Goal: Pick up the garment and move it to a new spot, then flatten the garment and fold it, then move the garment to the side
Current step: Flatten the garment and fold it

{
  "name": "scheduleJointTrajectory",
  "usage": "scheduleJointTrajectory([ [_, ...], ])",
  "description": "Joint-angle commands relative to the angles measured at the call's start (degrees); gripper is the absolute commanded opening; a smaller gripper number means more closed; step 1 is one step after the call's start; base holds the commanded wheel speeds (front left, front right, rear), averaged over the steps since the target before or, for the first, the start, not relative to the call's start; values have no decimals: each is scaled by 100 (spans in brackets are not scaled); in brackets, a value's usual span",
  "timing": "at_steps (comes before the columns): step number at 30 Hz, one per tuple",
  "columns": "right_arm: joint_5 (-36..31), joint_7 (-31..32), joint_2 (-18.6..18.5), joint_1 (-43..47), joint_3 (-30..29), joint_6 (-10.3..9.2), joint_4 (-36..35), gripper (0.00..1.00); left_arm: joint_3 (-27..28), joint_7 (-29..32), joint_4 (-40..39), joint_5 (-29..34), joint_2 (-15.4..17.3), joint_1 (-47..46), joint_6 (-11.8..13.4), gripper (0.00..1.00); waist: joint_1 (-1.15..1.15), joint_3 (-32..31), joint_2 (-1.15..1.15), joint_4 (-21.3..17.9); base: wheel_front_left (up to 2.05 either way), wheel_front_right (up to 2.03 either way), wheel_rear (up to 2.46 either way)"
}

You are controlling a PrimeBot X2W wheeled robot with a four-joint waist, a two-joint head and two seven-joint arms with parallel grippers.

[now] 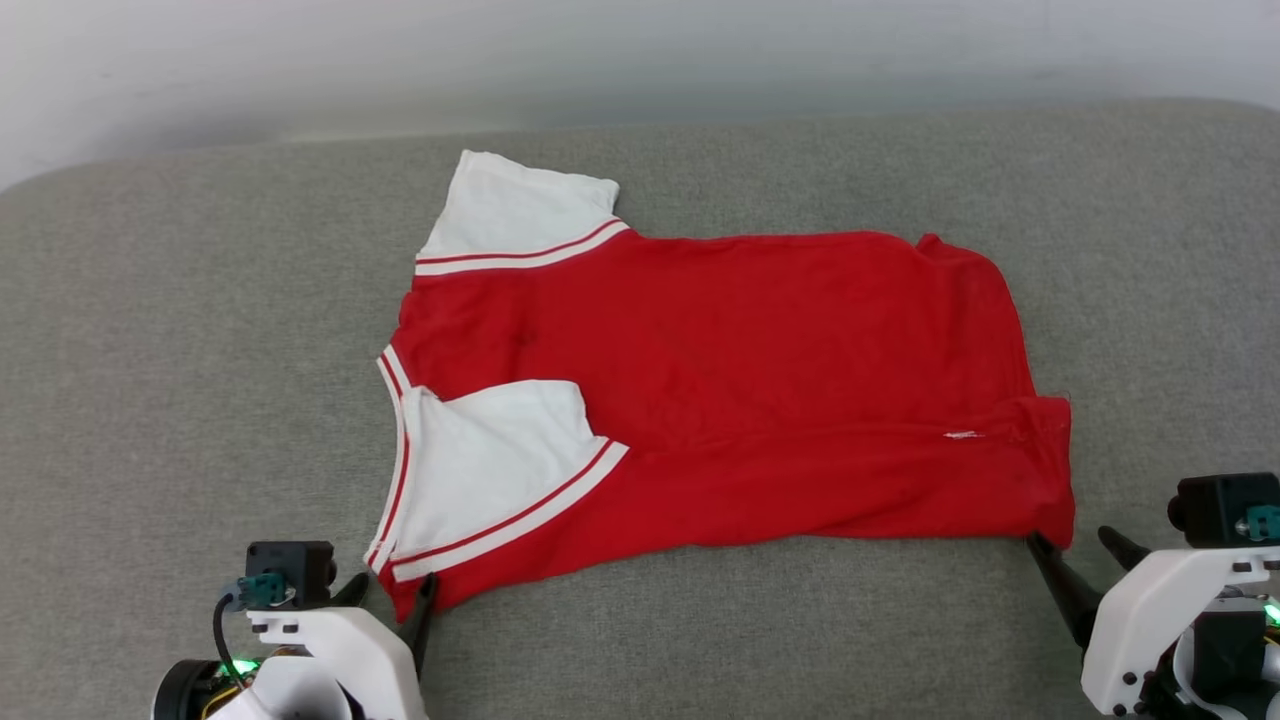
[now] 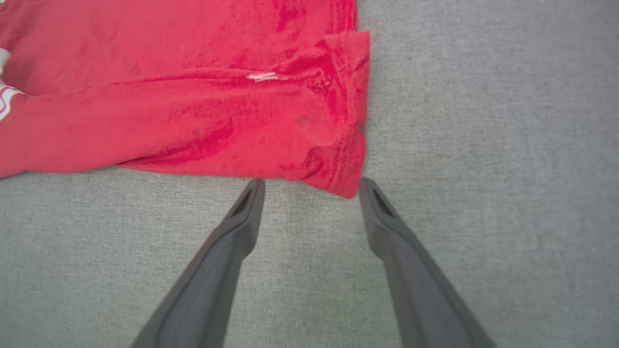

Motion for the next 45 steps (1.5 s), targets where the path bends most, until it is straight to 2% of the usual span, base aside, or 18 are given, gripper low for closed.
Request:
scheduleJointTrajectory([
  [1,-62,-21,22,17,-36,-2,-94,100,-20,22,173,53,48,-75,-18,100,0,118,0,-84,0,0,0],
  [8,-86,-57,2,-86,18,-2,-244,100,-249,283,679,-153,-173,-82,-316,100,0,313,0,-178,0,0,0],
  [9,-93,-60,-4,-99,25,-2,-255,100,-298,335,757,-158,-203,-81,-352,49,0,322,0,-186,0,0,0],
  [10,-105,-60,-16,-115,34,-2,-270,100,-339,365,830,-154,-225,-90,-394,13,0,324,0,-192,0,0,0],
  [11,-112,-52,-34,-131,39,-2,-278,100,-357,359,887,-150,-250,-103,-417,0,0,316,0,-194,0,0,0],
  [19,-290,170,-299,-208,31,-2,-181,100,-73,-197,705,-167,-261,-279,-504,0,0,39,0,-29,0,0,0],
  [24,-467,350,-252,-350,18,-2,136,100,42,-418,302,-45,-96,-337,-476,0,0,-32,0,133,0,0,0],
  [27,-694,421,-287,-443,-17,-2,357,100,47,-415,-71,-12,-21,-336,-478,0,0,-7,0,240,0,0,0],
  [34,-1051,566,-94,-636,-149,-2,827,100,-11,-358,-723,149,72,-360,-328,0,0,204,0,477,0,0,0],
  [44,-1133,633,-56,-659,-64,-2,1523,100,-134,-284,-846,180,103,-336,-366,0,0,398,0,638,0,0,0],
  [45,-1120,640,-50,-654,-79,-2,1592,89,-138,-276,-827,179,107,-331,-371,0,0,395,0,643,0,0,0],
])
